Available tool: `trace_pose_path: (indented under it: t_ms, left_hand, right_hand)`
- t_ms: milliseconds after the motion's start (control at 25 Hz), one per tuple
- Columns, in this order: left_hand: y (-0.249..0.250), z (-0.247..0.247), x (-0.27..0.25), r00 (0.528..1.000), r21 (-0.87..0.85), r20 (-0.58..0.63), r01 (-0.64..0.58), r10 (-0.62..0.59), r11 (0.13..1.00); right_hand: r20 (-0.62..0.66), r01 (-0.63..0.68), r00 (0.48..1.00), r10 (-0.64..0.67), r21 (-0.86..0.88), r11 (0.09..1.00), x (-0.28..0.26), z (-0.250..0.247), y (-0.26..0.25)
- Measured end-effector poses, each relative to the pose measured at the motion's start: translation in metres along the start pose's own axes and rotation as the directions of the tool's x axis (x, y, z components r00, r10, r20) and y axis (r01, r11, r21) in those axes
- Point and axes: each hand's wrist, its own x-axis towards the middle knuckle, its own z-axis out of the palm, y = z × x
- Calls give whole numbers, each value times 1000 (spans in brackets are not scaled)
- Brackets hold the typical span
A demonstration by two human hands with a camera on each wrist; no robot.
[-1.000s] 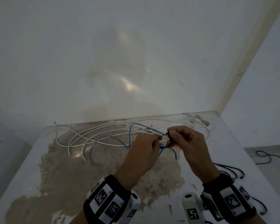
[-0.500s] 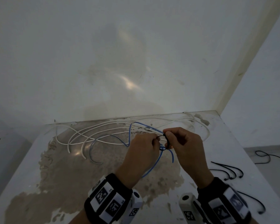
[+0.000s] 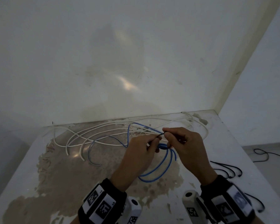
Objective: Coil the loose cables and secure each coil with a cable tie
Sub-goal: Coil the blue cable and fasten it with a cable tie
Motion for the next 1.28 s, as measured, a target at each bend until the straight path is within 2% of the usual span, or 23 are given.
trace_pose_path:
  t_ms: [80, 160, 320, 400, 480, 600, 720, 840, 1000, 1080, 1200, 1280]
  left_hand:
    - [-2, 1, -2, 1000, 4, -6, -26, 26, 1000]
    - [-2, 3, -2, 999, 4, -11, -37, 37, 999]
    - [1, 6, -1, 1000, -59, -13, -9, 8, 998]
    - [-3, 4, 3, 997, -119, 31, 71, -68, 990]
    - [-6, 2, 5, 992, -174, 56, 125, -117, 977]
    - [-4, 3, 5, 994, -237, 55, 109, -98, 965]
    - [1, 6, 2, 995, -288, 42, 98, -90, 952]
    - [-1, 9, 0, 998, -249, 17, 65, -62, 966]
    - [-8, 8, 2, 995, -249, 4, 94, -96, 964]
    - [-9, 7, 3, 992, -247, -1, 120, -124, 962]
    - [-10, 7, 5, 990, -234, -20, 129, -137, 964]
    - [-8, 7, 6, 992, -237, -14, 122, -129, 964]
  right_hand:
    - [117, -70, 991, 60, 86, 994, 3, 0, -1]
    - [181, -135, 978, 105, 160, 978, 2, 3, -1]
    - [118, -184, 981, 156, 297, 937, 5, 3, -3]
    - [115, -177, 982, 148, 317, 932, 6, 2, -1]
    - [87, -103, 993, 86, 224, 969, 4, 4, 2]
    - [18, 6, 1000, -7, 47, 999, 0, 12, 4]
    - [-63, 65, 996, -65, -4, 998, -2, 19, 5]
    - [-139, 50, 989, -46, 30, 998, -2, 19, 6]
    - [-26, -11, 1000, 16, 158, 987, -2, 8, 4]
    - [41, 5, 999, -9, 102, 995, -4, 2, 8]
    - [138, 96, 986, -93, -13, 995, -8, -1, 10]
    - [130, 122, 984, -119, -18, 992, -9, -1, 10]
